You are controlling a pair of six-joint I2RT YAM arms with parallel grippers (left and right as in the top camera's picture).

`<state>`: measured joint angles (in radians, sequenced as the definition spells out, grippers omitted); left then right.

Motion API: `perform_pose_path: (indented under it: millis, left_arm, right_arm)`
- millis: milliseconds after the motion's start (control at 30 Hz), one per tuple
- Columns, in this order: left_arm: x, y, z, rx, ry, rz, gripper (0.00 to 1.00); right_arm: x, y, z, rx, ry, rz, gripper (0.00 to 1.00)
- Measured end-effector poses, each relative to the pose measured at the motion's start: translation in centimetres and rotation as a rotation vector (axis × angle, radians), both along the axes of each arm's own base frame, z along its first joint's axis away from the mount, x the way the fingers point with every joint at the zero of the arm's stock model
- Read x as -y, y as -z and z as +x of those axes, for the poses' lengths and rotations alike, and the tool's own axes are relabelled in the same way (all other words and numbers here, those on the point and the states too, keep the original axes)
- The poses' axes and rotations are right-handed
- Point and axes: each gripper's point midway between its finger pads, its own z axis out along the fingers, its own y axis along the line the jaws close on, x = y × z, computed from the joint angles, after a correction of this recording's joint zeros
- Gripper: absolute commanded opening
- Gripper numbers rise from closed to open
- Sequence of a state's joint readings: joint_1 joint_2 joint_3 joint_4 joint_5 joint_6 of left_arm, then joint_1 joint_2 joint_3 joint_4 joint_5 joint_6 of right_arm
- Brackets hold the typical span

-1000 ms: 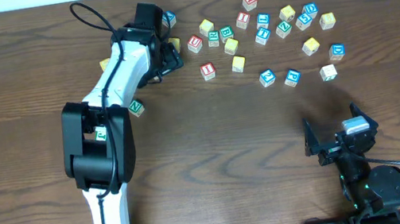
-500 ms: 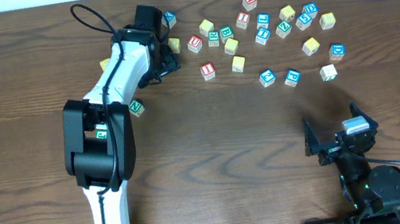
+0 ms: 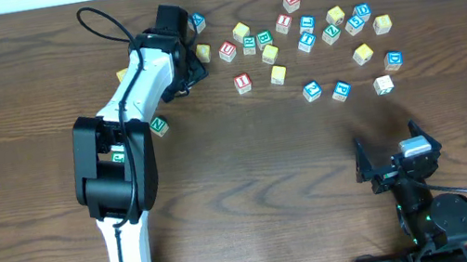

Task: Spell out AI2
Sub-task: 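Lower the left gripper around the red A block and close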

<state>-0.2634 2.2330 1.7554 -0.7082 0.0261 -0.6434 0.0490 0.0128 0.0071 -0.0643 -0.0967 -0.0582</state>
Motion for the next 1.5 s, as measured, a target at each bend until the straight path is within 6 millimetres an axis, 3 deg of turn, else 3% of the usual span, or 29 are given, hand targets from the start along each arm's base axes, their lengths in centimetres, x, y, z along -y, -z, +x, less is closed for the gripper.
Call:
perform_pose_path:
  millis: [433,600,1167,1333,1500]
  left_arm:
    - [0.0,0.2,0.3,0.016,-0.015,-0.006,0.69]
    - [-0.1,0.9,-0.3,-0.005,-0.017,-0.001,0.62]
    - [-0.1,0.8,-0.2,0.000,-0.062,-0.017,0.62]
    - [-0.2,2.3,-0.4,-0.026,-0.063,-0.007,0.63]
    - [0.0,2.2,-0.1,-0.015,-0.061,-0.013,0.62]
  right_arm:
    - [0.0,0.0,0.0,0.000,0.000,0.000,0.99]
    - [0.0,0.0,0.0,0.000,0.000,0.000,0.99]
    - [0.0,0.0,0.0,0.000,0.000,0.000,0.99]
    - [0.0,0.0,0.0,0.000,0.000,0.000,0.99]
    - [0.0,0.0,0.0,0.000,0.000,0.000,0.99]
